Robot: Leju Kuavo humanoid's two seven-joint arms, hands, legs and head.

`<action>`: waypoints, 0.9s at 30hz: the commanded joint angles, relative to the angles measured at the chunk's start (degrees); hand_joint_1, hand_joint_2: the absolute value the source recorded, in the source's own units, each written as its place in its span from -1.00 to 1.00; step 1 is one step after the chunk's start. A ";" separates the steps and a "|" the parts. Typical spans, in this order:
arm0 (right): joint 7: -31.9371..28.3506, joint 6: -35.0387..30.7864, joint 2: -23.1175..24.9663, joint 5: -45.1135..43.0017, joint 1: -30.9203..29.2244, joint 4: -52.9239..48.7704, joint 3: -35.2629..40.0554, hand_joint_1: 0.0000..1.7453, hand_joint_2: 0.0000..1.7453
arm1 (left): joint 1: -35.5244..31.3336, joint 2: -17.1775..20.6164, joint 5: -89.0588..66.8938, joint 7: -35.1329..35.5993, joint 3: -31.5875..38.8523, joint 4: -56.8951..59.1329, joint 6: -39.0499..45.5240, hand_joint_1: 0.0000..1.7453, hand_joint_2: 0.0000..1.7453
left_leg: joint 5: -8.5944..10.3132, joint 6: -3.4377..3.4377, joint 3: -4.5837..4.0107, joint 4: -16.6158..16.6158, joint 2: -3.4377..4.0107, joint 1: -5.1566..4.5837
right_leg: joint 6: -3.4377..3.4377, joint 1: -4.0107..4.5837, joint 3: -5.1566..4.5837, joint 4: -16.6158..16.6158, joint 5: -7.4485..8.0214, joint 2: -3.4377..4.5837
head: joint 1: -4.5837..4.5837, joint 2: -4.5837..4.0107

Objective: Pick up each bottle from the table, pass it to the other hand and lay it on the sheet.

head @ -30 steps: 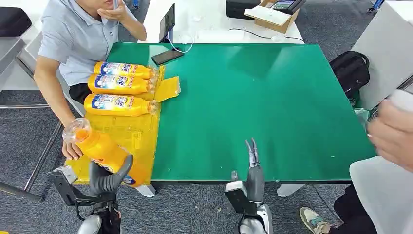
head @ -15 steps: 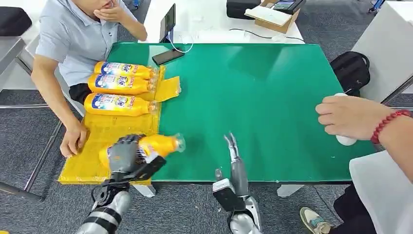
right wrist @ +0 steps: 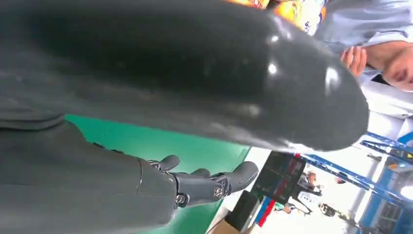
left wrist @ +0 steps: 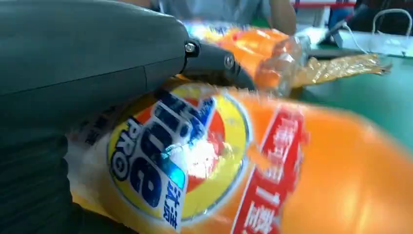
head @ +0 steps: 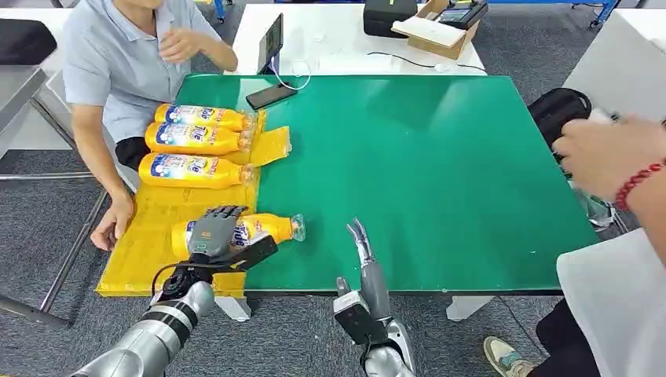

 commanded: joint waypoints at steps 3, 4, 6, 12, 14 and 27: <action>0.04 0.67 -0.30 0.01 -1.08 4.11 -1.33 -1.00 -1.00 | 5.86 -2.78 18.71 -10.61 6.48 -5.14 -14.01 -1.00 1.00 | -0.01 -0.02 0.09 -0.05 0.10 0.02 | -0.05 0.01 0.11 -0.09 0.02 0.08 | 0.00 0.00; 0.04 0.62 -0.42 -0.18 -1.14 4.26 -1.13 -1.00 -1.00 | 7.55 -3.41 25.42 -12.77 6.81 -9.85 -17.44 -1.00 1.00 | -0.03 -0.04 0.08 -0.06 0.17 0.05 | -0.08 0.05 0.10 -0.14 0.04 0.14 | 0.00 0.00; 0.04 0.40 -0.61 -0.39 -1.28 4.55 -0.72 -1.00 -1.00 | 10.14 -4.01 32.31 -13.65 5.80 -17.60 -19.65 -1.00 1.00 | -0.02 -0.04 0.03 -0.03 0.06 0.02 | -0.08 0.01 0.08 -0.12 0.02 0.05 | 0.00 0.00; 0.04 -1.52 -0.61 -0.50 -0.88 5.60 -0.08 -1.00 -1.00 | 17.15 -8.21 59.01 -16.73 6.57 -36.45 -15.60 -1.00 1.00 | -0.08 -0.01 -0.26 0.12 -0.05 0.02 | 0.09 -0.01 -0.13 -0.04 -0.11 -0.01 | 0.02 0.00; 0.04 -2.39 -0.60 -0.91 -0.54 5.66 -0.06 -1.00 -1.00 | 19.92 -8.98 68.71 -16.78 6.76 -42.49 -14.73 -1.00 1.00 | -0.09 -0.01 -0.44 0.15 0.04 0.01 | 0.08 -0.01 -0.37 -0.02 -0.10 0.00 | 0.00 0.00; 0.04 -7.36 -1.49 -4.07 1.80 -1.31 0.01 -1.00 -1.00 | 30.18 -5.32 85.51 -17.39 4.54 -53.45 -15.75 -1.00 1.00 | -0.12 0.04 -0.73 0.01 0.15 -0.05 | 0.11 -0.08 -0.72 -0.08 -0.10 0.14 | 0.02 0.00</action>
